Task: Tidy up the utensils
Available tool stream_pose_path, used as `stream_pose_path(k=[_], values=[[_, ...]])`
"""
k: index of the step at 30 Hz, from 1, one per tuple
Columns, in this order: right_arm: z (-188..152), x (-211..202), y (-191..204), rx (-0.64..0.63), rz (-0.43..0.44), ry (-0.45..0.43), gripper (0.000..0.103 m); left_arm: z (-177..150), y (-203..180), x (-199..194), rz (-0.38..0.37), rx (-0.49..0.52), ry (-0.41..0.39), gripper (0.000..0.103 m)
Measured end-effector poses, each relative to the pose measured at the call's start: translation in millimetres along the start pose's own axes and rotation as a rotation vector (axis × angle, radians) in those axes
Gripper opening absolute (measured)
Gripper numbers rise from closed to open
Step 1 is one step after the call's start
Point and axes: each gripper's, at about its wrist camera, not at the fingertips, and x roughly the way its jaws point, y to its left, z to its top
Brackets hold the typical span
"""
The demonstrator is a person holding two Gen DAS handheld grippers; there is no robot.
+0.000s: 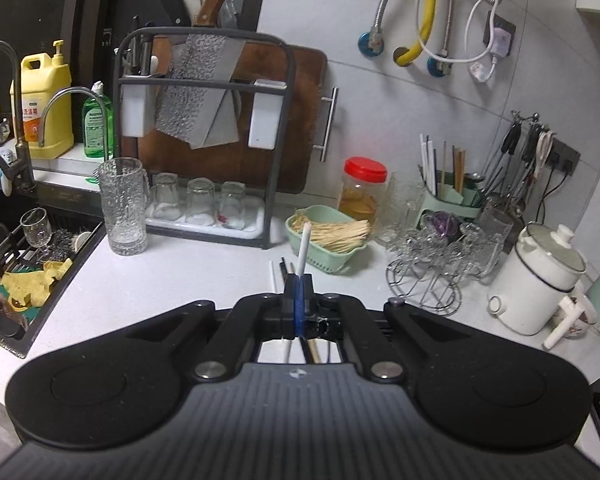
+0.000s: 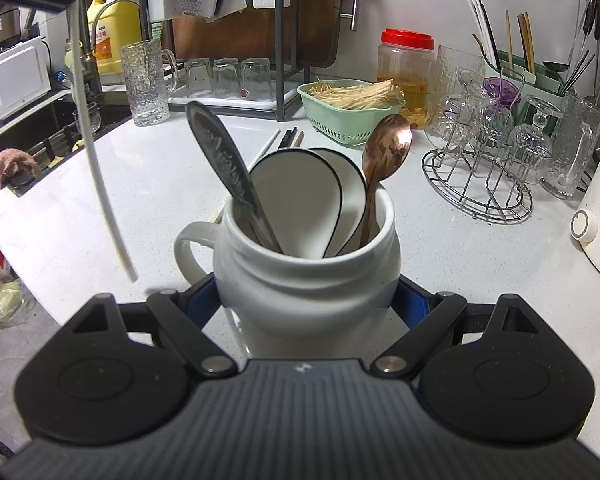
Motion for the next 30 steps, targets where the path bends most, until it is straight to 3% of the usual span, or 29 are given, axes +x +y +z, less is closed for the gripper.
stream_pose_path(k=[5,9,14,18,22,23,25,27,30], values=[[-0.2,-0.2,0.3,0.0,0.0,-0.001,0.091,9.8,-12.0,-6.3,-0.022,0.04,-0.023,0.0],[-0.3,-0.9,0.2,0.001,0.001,0.0,0.091,7.7,-7.9,2.8,-0.033,0.007,0.023,0.0],[-1.4,-2.9,0.4,0.006,-0.001,0.001,0.091,-13.5,11.0,30.2,-0.04,-0.05,0.162,0.0],[-1.6,-3.0,0.2,0.007,-0.001,0.0,0.091,-46.9,33.9,60.6,-0.034,-0.131,0.288,0.001],[-2.4,-3.6,-0.3,0.006,-0.004,-0.002,0.091,-78.8,42.9,95.2,-0.047,-0.141,0.393,0.001],[-2.9,-3.8,-1.3,0.008,-0.007,-0.003,0.091,-85.5,43.5,103.0,-0.054,-0.146,0.408,0.003],[-4.3,-5.3,-2.9,0.014,-0.014,-0.004,0.091,-97.4,41.0,118.5,-0.057,-0.136,0.436,0.02],[-5.6,-7.0,-4.2,0.019,-0.02,-0.006,0.091,-105.3,37.2,131.9,-0.05,-0.127,0.449,0.027],[-7.3,-9.3,-5.7,0.024,-0.029,-0.006,0.091,-109.5,29.3,148.6,-0.041,-0.097,0.446,0.028]])
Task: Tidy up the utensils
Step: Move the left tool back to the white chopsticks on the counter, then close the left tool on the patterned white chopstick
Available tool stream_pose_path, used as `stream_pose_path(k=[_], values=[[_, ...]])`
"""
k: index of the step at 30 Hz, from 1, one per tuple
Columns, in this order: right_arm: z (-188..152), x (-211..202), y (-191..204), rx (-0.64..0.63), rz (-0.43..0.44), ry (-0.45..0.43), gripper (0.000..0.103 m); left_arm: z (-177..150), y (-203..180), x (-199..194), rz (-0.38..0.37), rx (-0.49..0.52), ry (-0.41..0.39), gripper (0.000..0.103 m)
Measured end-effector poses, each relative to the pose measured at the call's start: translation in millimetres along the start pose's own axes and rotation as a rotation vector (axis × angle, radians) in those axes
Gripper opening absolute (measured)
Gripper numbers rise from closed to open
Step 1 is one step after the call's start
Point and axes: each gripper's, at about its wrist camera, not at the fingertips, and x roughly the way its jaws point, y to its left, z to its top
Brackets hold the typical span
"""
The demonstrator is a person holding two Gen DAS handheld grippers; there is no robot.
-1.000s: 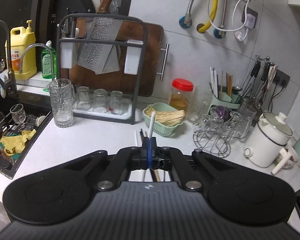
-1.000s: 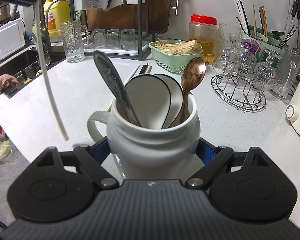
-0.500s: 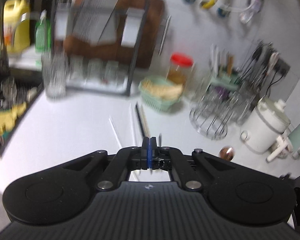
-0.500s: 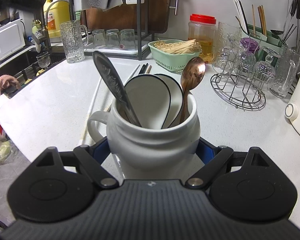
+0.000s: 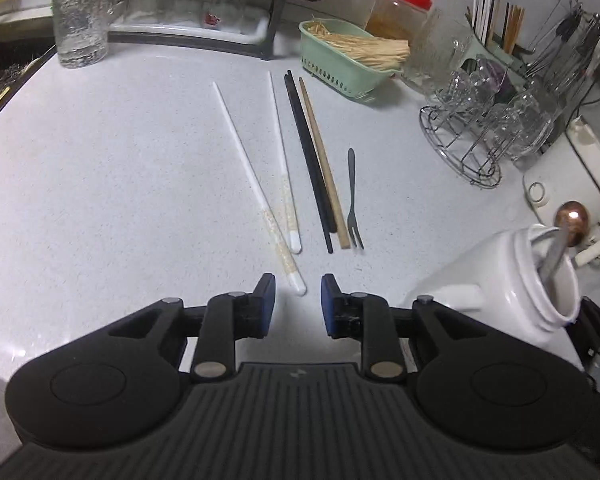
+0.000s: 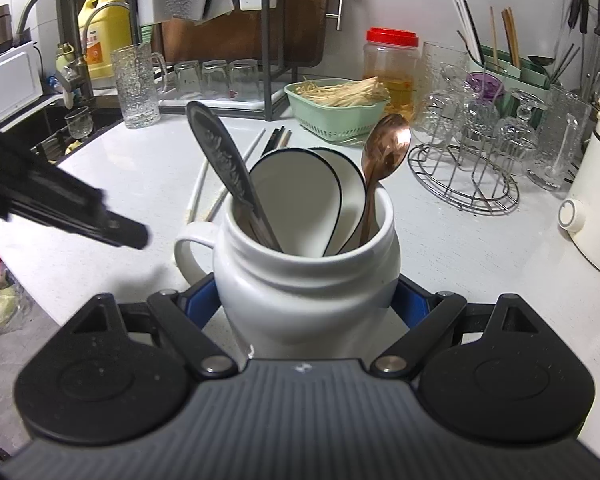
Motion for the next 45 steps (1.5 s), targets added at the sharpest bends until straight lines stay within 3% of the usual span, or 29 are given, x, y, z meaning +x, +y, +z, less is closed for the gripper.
stream_pose_path(k=[12,14,16,21,34,39,45], values=[[-4.8,-6.0,-2.5,0.005,-0.005,-0.006,0.091,14.1,-18.3,42.5,0.155,0.101,0.04,0.027],[-5.3,-6.4,-2.3,0.006,-0.005,-0.007,0.091,12.7,-20.0,42.5,0.169,0.115,0.04,0.025],[-5.4,-6.5,-1.8,0.006,-0.006,-0.008,0.091,10.5,-21.2,42.2,0.186,0.13,0.038,0.012],[-5.3,-6.4,-1.3,0.005,-0.008,-0.009,0.091,3.4,-20.7,36.9,0.203,0.135,0.039,0.008],[-5.3,-6.2,0.2,0.003,-0.009,-0.01,0.091,-47.8,-11.7,-15.0,0.121,0.064,0.063,0.007],[-4.7,-5.9,0.5,0.002,-0.01,-0.01,0.091,-65.1,-2.7,-40.6,0.045,0.016,0.114,0.008],[-3.7,-5.2,2.3,0.002,-0.01,-0.011,0.091,-81.5,5.6,-54.5,0.016,-0.01,0.154,0.008]])
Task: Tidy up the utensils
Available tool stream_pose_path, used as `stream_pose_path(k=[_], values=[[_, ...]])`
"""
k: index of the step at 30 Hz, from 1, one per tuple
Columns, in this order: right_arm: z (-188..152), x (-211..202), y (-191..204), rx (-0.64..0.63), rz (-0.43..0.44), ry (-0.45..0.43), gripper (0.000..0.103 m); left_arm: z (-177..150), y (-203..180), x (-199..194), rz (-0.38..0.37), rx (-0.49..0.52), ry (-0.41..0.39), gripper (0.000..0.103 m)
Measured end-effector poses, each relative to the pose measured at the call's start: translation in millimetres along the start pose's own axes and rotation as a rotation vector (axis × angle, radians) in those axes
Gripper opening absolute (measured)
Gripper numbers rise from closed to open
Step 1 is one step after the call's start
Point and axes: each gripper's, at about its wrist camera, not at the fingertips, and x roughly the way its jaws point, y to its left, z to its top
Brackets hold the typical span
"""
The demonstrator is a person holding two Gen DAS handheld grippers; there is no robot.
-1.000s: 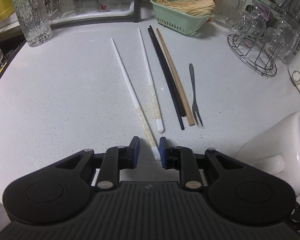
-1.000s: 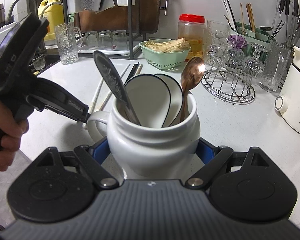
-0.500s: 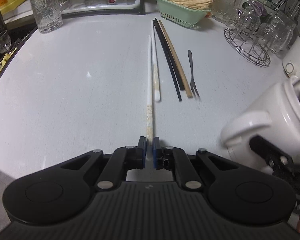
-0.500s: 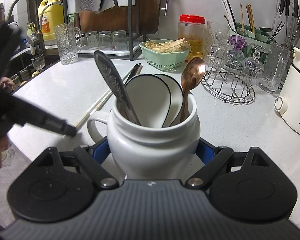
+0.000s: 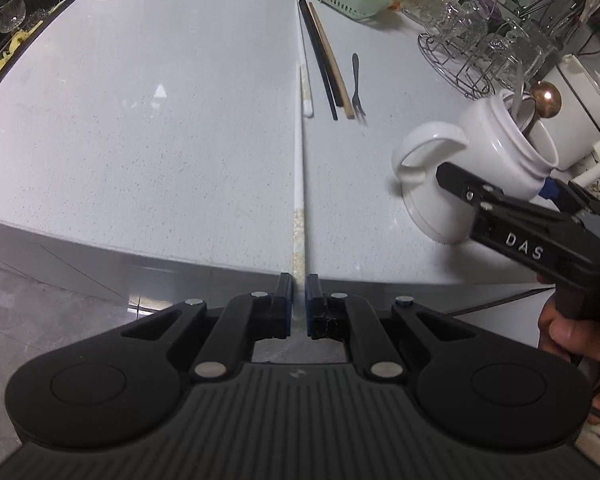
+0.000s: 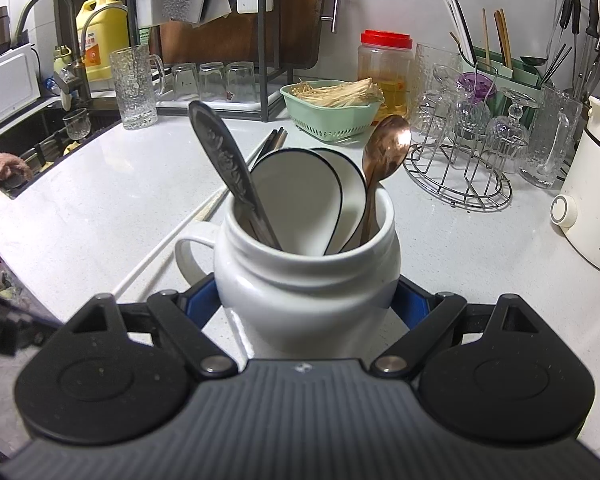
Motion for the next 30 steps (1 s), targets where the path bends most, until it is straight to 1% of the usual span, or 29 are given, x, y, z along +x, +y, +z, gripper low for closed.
stream_pose_path(k=[3,6,8,9,10,11,13,20,21,22,23,24,27,30], values=[[1.7,1.3,3.0,-0.005,0.005,0.0,0.091,-1.5,5.1,1.0,-0.027,-0.022,0.028,0.008],[1.8,1.5,5.3,-0.011,0.011,-0.001,0.091,-2.7,5.7,0.7,-0.023,-0.014,0.04,0.009],[1.4,1.4,5.9,-0.014,0.015,-0.003,0.091,-3.3,6.5,1.8,-0.028,-0.014,0.051,0.016],[1.2,1.3,6.0,-0.014,0.015,-0.003,0.091,-3.4,6.8,3.3,-0.029,-0.017,0.054,0.026],[1.0,1.2,5.8,-0.014,0.016,-0.003,0.091,-3.6,7.3,4.3,-0.028,-0.018,0.055,0.033],[0.6,1.2,5.9,-0.015,0.016,-0.004,0.091,-4.1,7.5,4.9,-0.028,-0.015,0.053,0.033],[0.5,1.4,5.9,-0.016,0.016,-0.004,0.091,-5.3,6.8,5.9,-0.022,-0.002,0.043,0.033],[0.5,1.4,6.2,-0.017,0.017,-0.004,0.091,-4.3,5.1,18.5,0.033,0.018,0.037,0.031],[0.3,1.4,6.2,-0.017,0.017,-0.004,0.091,-4.2,5.3,19.5,0.033,0.017,0.03,0.029],[0.4,1.5,6.2,-0.017,0.017,-0.005,0.091,-4.2,5.2,20.3,0.035,0.016,0.025,0.02],[0.4,1.4,6.2,-0.018,0.018,-0.005,0.091,-4.2,4.5,21.7,0.038,0.016,0.023,0.016],[0.1,1.4,6.0,-0.018,0.018,-0.006,0.091,-4.5,3.7,22.5,0.038,0.018,0.021,0.01],[-0.5,1.1,6.4,-0.019,0.02,-0.008,0.091,-5.5,0.6,22.0,0.048,0.026,0.008,0.008],[-0.6,1.1,6.5,-0.017,0.02,-0.008,0.091,-3.6,-4.6,11.1,0.059,0.049,-0.025,0.008]])
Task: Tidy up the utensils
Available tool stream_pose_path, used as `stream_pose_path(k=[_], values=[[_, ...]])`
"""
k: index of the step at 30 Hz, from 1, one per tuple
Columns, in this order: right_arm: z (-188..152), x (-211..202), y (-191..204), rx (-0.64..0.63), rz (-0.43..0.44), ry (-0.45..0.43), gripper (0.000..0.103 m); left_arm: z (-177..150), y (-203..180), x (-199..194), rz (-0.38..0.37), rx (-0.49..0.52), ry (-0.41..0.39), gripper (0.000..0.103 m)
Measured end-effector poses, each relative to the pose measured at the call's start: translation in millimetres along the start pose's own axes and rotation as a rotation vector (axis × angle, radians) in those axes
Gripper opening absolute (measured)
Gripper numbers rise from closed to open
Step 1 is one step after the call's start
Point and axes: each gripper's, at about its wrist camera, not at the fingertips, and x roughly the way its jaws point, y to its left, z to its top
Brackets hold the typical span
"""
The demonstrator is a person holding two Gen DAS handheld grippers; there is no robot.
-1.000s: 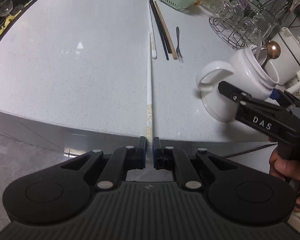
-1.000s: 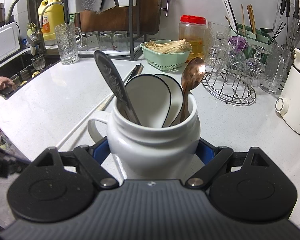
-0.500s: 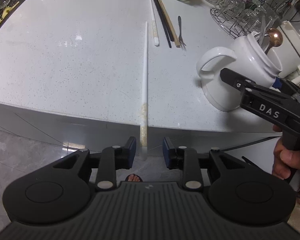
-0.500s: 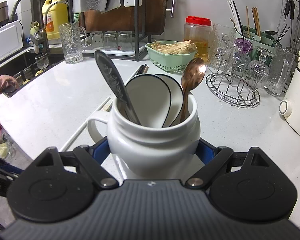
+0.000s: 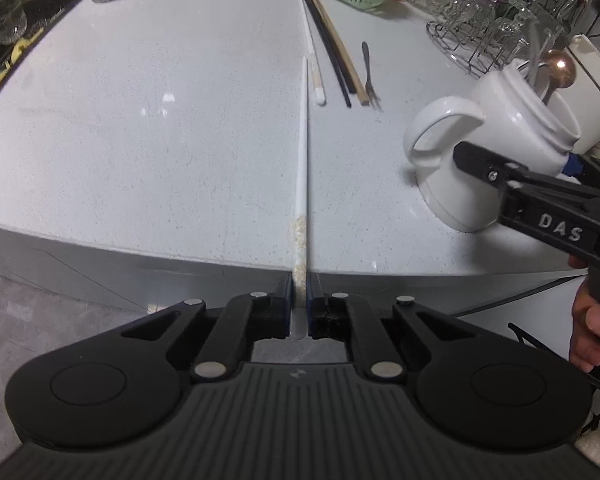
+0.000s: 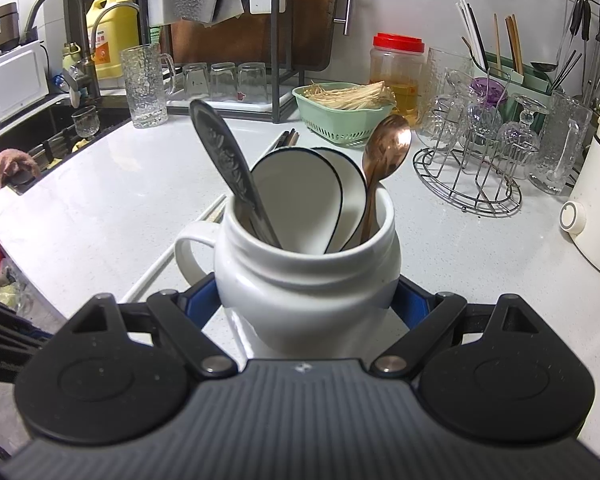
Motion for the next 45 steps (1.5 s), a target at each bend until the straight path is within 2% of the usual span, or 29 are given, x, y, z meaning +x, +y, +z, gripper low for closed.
stream_pose_path(k=[5,14,18,22,26,30,36,38,39,45], values=[[-0.4,0.5,0.0,0.007,-0.002,-0.002,0.091,16.9,-3.1,-39.7,0.004,-0.004,-0.085,0.008],[0.6,4.1,9.6,0.027,-0.025,-0.013,0.091,70.6,-10.0,-127.1,0.022,0.013,-0.263,0.008],[3.4,6.6,16.9,0.026,-0.028,-0.009,0.091,90.0,-14.9,-152.5,-0.002,0.029,-0.316,0.008],[9.9,12.1,24.3,0.021,-0.022,0.008,0.091,111.3,-17.0,-164.8,-0.055,0.062,-0.337,0.008],[16.9,18.9,29.8,0.02,-0.019,0.023,0.091,133.5,-13.9,-176.5,-0.139,0.121,-0.31,0.008],[22.0,23.8,34.1,0.028,-0.031,0.036,0.091,156.9,-7.9,-195.5,-0.214,0.209,-0.246,0.008],[23.2,26.7,38.5,0.047,-0.051,0.031,0.091,185.5,-3.4,-224.1,-0.267,0.362,-0.14,0.008],[23.9,27.4,40.1,0.055,-0.06,0.032,0.091,190.6,-6.4,-230.6,-0.283,0.41,-0.099,0.0],[24.0,27.6,40.9,0.057,-0.063,0.033,0.091,193.0,-8.6,-233.7,-0.286,0.43,-0.087,0.0],[23.7,29.1,42.2,0.059,-0.066,0.019,0.091,203.0,-20.2,-228.7,-0.263,0.517,-0.099,0.0]])
